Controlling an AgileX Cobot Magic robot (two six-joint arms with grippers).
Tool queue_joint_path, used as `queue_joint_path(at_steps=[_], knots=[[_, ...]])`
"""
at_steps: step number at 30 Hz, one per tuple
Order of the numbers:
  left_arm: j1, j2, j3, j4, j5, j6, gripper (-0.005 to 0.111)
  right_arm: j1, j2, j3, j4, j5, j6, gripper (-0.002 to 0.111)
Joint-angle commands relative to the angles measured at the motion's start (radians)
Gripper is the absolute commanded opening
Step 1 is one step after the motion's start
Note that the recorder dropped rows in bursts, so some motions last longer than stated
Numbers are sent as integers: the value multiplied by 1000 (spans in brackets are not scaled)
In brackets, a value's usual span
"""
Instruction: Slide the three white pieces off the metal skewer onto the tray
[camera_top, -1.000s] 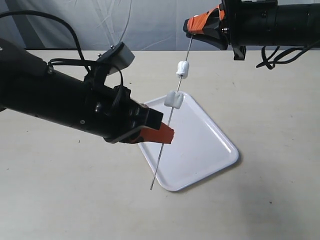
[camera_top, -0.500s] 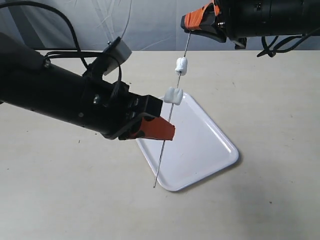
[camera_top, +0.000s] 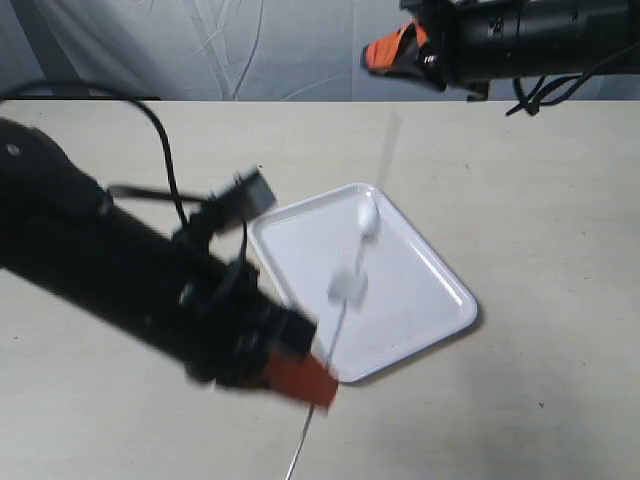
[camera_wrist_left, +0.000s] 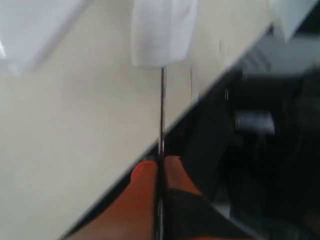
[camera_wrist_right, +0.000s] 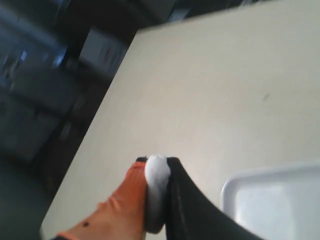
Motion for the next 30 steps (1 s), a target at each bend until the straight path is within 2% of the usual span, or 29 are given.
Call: queue_joint_path(at_steps=[1,4,8,12,13,14,15,17,21,24,30], knots=[[-33,7,23,61,155,-3,0,-29,-1,-24,101,-163,-11,1],[-33,7,23,70,131,-3,0,-32,-1,-24,55,-156,-11,1],[-33,0,23,233,-104,-120,0,-30,1,-24,-315,-91,104,1],[-33,0,10,374,-219,-271,0,-30,27,-22,-458,17,176,2],[-33,0,0,380,-240,-286,0,-30,42,-22,-464,78,176,8],[-33,0,-8,361,-254,-286,0,-30,66,-22,-458,123,176,22],[-33,0,-21,326,-257,-283,0,-30,89,-22,-446,144,180,41],[-33,0,-26,292,-277,-282,0,-30,124,-22,-419,185,192,56],[-33,0,-33,265,-322,-282,0,-30,134,-22,-296,245,147,52],[-33,6,-33,268,-339,-291,0,-18,134,-22,-310,280,162,52],[-33,15,-33,199,-400,-285,0,-18,120,-22,-187,396,150,49]])
